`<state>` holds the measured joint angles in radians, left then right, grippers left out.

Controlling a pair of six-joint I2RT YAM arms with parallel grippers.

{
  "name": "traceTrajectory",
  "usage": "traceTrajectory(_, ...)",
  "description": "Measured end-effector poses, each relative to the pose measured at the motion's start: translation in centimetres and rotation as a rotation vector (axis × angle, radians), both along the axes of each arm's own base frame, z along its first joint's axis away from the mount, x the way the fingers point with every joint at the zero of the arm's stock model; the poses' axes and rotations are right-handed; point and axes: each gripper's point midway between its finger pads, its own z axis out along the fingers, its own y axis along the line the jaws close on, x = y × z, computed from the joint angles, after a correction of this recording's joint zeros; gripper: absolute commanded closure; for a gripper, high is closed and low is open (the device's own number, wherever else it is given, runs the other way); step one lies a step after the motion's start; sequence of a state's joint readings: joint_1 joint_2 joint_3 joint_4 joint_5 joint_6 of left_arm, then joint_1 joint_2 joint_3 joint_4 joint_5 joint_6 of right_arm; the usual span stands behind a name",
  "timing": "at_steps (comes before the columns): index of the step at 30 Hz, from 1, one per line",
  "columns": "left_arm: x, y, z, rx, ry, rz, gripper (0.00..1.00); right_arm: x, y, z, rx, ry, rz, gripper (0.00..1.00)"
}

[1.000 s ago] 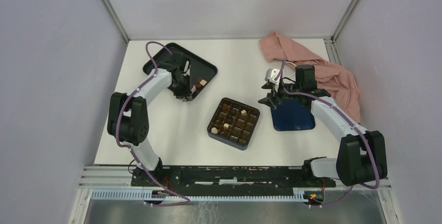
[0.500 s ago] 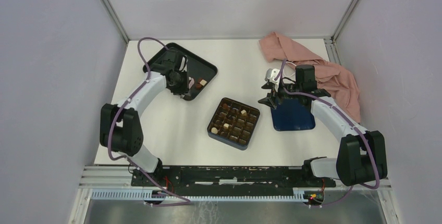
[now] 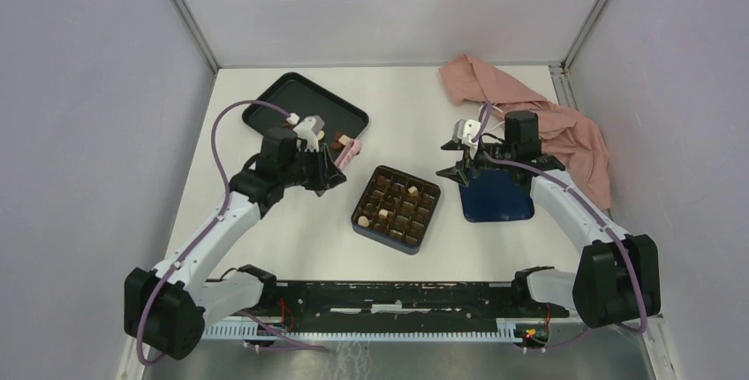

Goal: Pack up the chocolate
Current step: Pick up the fake chocolate from the plate, then place the fake chocolate in the packing box.

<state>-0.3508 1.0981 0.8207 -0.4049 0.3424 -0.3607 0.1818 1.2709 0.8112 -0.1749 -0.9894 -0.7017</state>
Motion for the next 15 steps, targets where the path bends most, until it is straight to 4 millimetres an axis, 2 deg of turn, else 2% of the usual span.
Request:
traceTrajectory(8, -5.8, -6.3, 1.7, -0.140, -0.110, -0.191, 0.98, -0.5, 0.2, 0.8, 0.016, -0.050, 0.026, 0.30)
traceTrajectory(15, -7.6, -8.7, 1.0, -0.134, -0.108, -0.238, 0.98, -0.5, 0.2, 0.7, 0.015, -0.052, 0.027, 0.30)
